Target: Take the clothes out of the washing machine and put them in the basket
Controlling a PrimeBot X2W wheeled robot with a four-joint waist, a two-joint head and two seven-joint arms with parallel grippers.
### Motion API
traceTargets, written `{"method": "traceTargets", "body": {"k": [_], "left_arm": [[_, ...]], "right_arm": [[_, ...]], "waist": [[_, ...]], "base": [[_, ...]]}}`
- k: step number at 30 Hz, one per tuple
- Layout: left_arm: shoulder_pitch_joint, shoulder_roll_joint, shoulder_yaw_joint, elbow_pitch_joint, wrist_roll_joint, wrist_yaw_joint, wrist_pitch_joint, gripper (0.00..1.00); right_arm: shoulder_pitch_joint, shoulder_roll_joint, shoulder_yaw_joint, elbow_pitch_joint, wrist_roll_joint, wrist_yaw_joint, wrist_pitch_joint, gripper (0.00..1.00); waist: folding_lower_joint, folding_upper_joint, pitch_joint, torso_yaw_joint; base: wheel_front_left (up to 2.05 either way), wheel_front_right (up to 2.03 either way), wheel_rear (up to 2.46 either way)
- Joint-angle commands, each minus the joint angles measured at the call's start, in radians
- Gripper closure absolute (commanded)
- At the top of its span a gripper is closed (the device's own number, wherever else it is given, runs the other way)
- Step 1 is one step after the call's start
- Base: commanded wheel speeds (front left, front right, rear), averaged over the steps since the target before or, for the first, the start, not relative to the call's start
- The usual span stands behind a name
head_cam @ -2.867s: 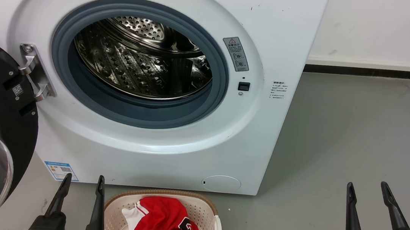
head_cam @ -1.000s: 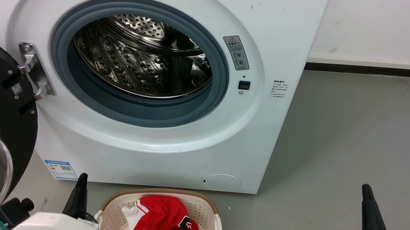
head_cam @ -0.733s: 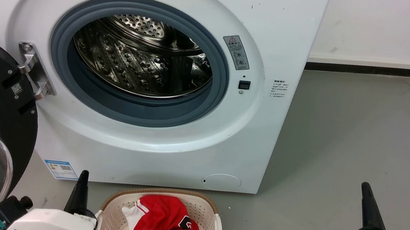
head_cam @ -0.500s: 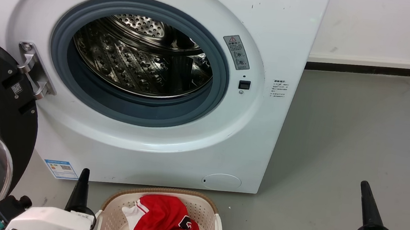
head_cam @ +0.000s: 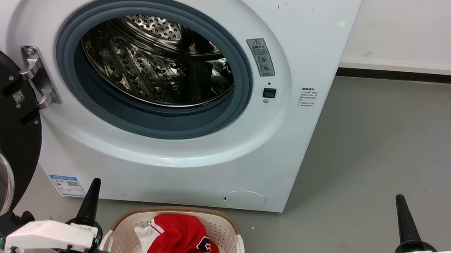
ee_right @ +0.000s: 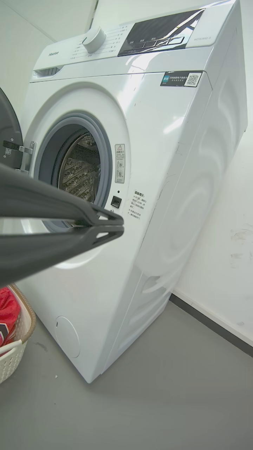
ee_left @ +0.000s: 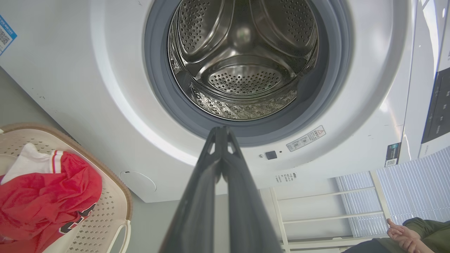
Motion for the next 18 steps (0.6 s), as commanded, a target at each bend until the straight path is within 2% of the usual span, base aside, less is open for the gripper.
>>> {"method": "traceTargets", "body": {"k": [1,18], "left_arm": [[-0.02,0.001,0.002,-0.001,-0.03,-0.007,0.007,1.0],[-0.051,0.0,0.011,0.021,-0.189,-0.017,0.046,1.0]], "right_arm": [[-0.028,-0.007,-0.002,0.0,0.032,0.0,0.007,1.0],[-0.051,-0.005,-0.008,0.027,0.196,0.0,0.046,1.0]], "waist": [[-0.0001,-0.0001,0.0,0.0],[-0.0001,-0.0001,0.003,0.002]], "base": [[0.0,0.0,0.0],[0.0,0.0,0.0]]}}
